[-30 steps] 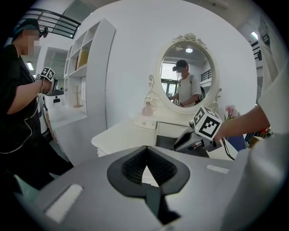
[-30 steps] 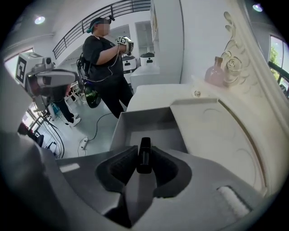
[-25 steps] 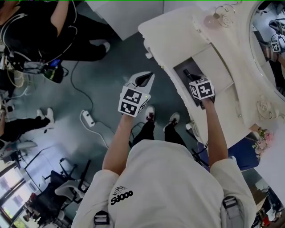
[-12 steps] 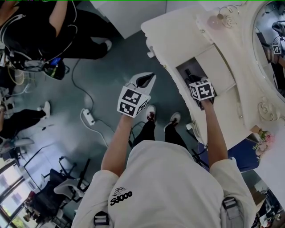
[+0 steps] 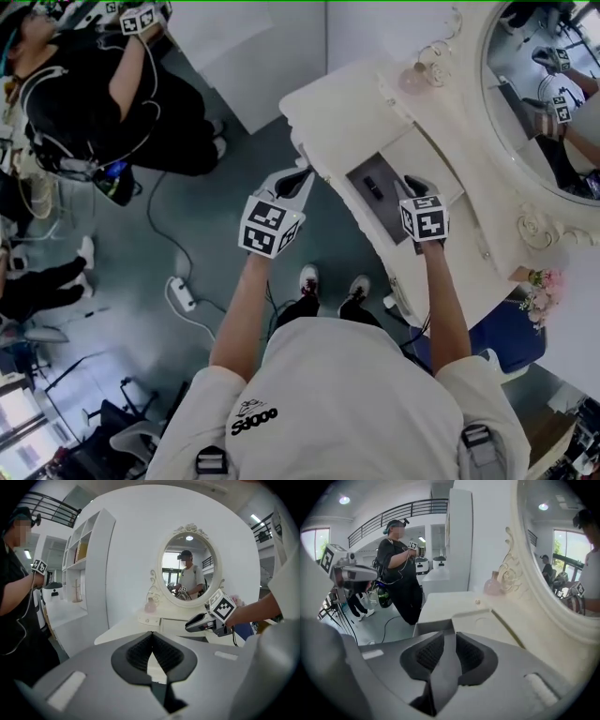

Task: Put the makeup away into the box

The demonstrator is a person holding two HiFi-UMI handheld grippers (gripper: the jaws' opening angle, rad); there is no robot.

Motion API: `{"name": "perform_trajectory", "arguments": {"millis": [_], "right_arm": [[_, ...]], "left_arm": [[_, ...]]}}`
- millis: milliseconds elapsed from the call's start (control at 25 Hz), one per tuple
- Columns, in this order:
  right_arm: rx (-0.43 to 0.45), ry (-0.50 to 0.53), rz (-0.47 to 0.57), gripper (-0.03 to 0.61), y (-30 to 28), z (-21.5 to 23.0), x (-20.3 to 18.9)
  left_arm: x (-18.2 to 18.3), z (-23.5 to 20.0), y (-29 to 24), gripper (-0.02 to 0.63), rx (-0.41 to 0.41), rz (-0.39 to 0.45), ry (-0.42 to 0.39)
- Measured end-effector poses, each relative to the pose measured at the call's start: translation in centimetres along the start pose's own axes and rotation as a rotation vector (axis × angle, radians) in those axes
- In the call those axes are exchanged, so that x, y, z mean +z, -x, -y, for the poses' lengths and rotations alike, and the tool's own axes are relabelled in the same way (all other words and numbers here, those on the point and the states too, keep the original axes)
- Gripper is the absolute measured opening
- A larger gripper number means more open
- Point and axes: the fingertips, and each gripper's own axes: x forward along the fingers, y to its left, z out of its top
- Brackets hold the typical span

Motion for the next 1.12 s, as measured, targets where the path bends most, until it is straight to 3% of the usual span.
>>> {"name": "perform_trajectory", "arguments": {"millis": [240, 520, 840, 1120], "right_arm": [[-0.104, 0.007, 0.205, 0.003, 7.9, 3.0, 5.5], [-0.186, 0.050, 0.417, 0.002, 16.8, 4.4, 10.7], [-0.262, 0.124, 0.550, 0.002, 24.5, 4.2, 14.3], [-0.257, 0.164, 0.618, 0.002, 28.7, 2.2, 16.0]], "left_arm": [[6.5, 1.0, 0.0, 0.020, -0.010, 0.088, -0.111], [14.4, 4.0, -0.2, 0.019, -0.051, 0.230, -0.267], [20.3, 8.3, 1.5, 0.020, -0.104, 0.349, -0.360], [23.1, 10.3, 4.1, 0.019, -0.112, 0.399, -0.406]]}}
